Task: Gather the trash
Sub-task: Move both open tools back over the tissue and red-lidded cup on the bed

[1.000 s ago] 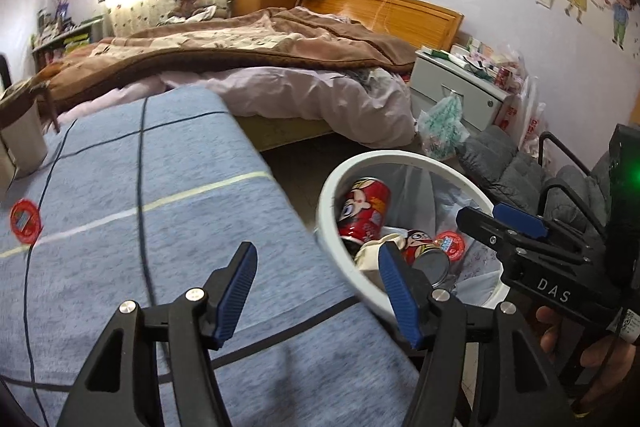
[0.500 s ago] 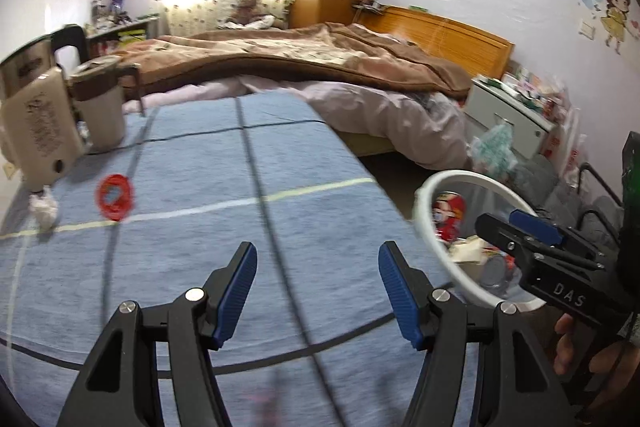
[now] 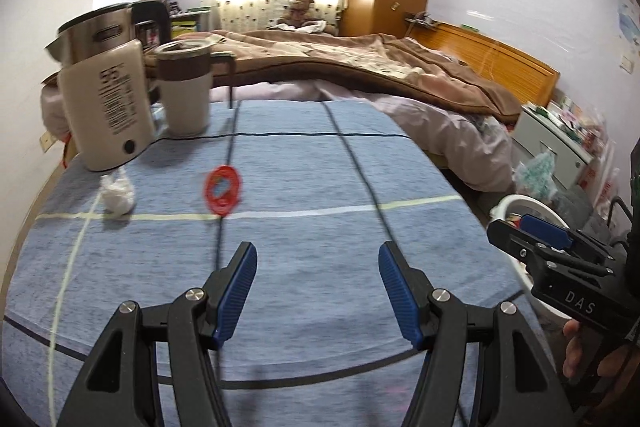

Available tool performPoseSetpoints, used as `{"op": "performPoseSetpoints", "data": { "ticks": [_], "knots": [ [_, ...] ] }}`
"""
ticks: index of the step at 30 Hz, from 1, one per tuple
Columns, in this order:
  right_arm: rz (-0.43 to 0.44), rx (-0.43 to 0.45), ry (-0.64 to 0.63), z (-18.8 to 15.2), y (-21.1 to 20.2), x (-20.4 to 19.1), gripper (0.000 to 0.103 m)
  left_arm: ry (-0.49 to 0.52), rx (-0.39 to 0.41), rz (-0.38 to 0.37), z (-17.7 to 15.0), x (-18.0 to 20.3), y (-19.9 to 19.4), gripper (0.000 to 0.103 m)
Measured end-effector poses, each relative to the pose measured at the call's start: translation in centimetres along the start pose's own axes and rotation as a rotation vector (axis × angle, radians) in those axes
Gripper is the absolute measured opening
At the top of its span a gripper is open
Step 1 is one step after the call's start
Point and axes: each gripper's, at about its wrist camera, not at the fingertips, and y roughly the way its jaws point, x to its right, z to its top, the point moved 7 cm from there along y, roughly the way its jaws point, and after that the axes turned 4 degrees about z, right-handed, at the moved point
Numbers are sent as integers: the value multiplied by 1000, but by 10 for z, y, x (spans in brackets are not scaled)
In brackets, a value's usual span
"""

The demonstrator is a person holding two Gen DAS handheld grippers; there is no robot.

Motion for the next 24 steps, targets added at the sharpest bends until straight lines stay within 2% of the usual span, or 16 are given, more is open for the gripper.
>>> {"op": "performPoseSetpoints", "data": {
  "ticks": [4, 14, 24],
  "knots": [
    [22, -13, -22, 5, 14, -20, 64, -19, 10, 50, 2, -28, 1, 66],
    [85, -49, -84, 23, 55, -74, 64, -119, -7, 100, 11, -102, 8, 66],
    [173, -79, -119, 38, 97, -122, 64, -154, -31, 186, 18, -163, 24, 66]
  ]
}}
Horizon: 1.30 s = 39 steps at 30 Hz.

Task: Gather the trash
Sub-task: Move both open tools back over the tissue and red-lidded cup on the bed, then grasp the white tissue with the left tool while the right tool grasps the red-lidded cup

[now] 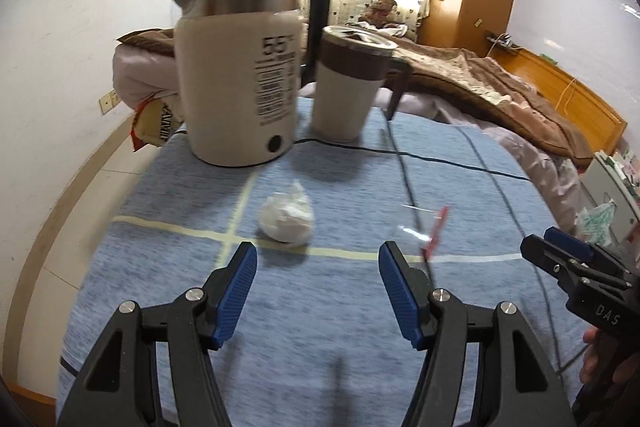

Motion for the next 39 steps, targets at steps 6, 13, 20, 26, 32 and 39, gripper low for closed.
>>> {"op": "performPoseSetpoints", "data": {
  "ticks": [6, 13, 20, 26, 32, 39],
  "knots": [
    [46, -20, -40, 10, 26, -23, 64, -11, -16, 7, 6, -15, 16, 66],
    [60, -66, -90, 13, 60, -37, 64, 25, -26, 18, 12, -18, 38, 66],
    [65, -98, -107, 14, 82, -41, 64, -14, -58, -17, 17, -23, 57, 66],
    [52, -126, -118, 11, 94, -39, 64, -23, -94, -34, 15, -22, 70, 66],
    [59, -146, -106, 11, 101, -39, 64, -29, -108, -38, 14, -22, 78, 66],
    [65, -145, -42, 14, 106, -35, 64, -26, -107, -46, 15, -19, 81, 56]
  ]
}}
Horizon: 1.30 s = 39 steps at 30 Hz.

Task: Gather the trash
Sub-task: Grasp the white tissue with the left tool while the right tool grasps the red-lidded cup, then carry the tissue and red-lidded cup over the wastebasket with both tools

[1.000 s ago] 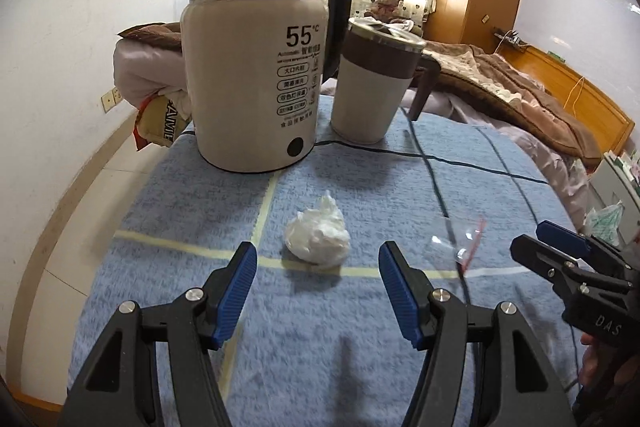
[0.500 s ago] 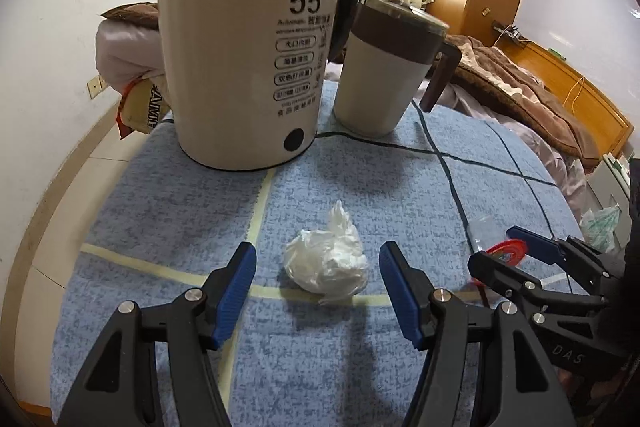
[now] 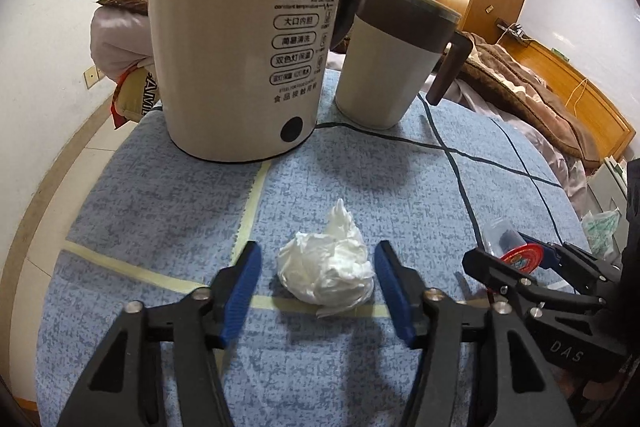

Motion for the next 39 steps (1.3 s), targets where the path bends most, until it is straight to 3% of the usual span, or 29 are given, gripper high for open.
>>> {"op": "performPoseSetpoints", "data": {
  "ticks": [2, 3, 8, 25, 39],
  "knots": [
    [-3, 5, 8, 0, 0, 1, 61, 3, 0, -3, -1, 1, 0, 46],
    [-4, 7, 10, 0, -1, 1, 54, 5, 0, -4, -1, 1, 0, 44],
    [-8, 18, 26, -1, -4, 4, 54, 8, 6, -10, -1, 2, -2, 37],
    [-33, 89, 57, -18, -46, 14, 53, 82, 45, -32, -13, 33, -33, 35],
    [-102, 188, 115, -51, -131, 53, 53, 196, 97, -145, -31, 112, -81, 35]
  ]
}}
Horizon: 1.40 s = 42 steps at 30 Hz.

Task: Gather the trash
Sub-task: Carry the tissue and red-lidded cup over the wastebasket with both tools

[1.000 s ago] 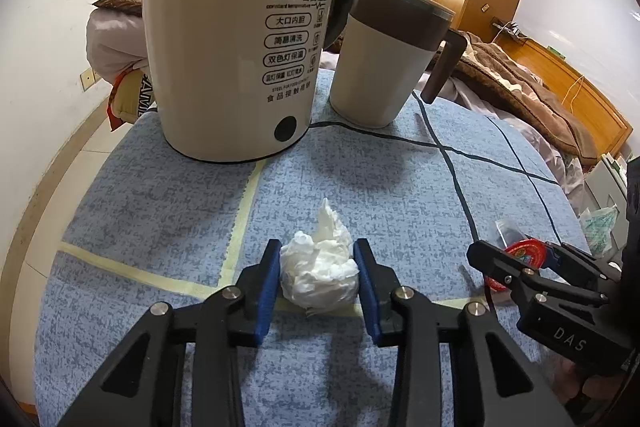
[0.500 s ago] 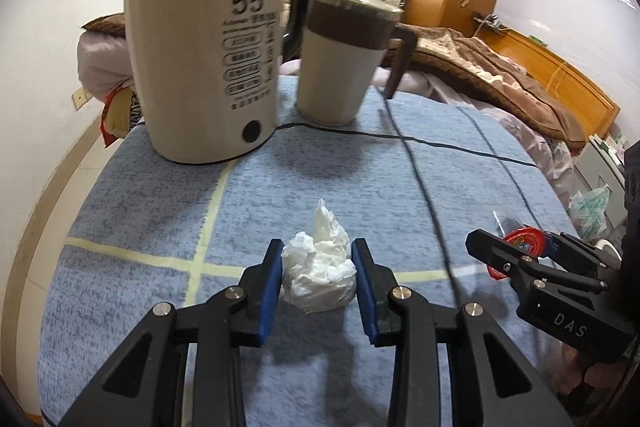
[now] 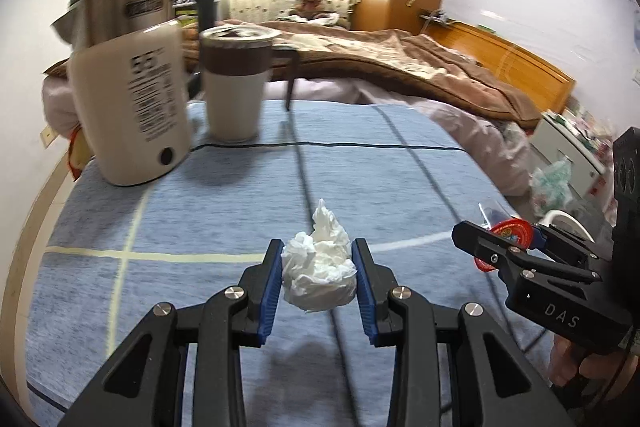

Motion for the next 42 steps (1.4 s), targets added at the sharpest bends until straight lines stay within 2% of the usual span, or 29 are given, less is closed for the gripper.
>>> {"op": "performPoseSetpoints", "data": {
  "ticks": [26, 42],
  "knots": [
    [-176, 120, 153, -35, -136, 145, 53, 176, 13, -195, -14, 192, -16, 36],
    [-291, 97, 241, -71, -176, 237, 53, 278, -46, -300, -33, 299, 0, 36]
  ]
}}
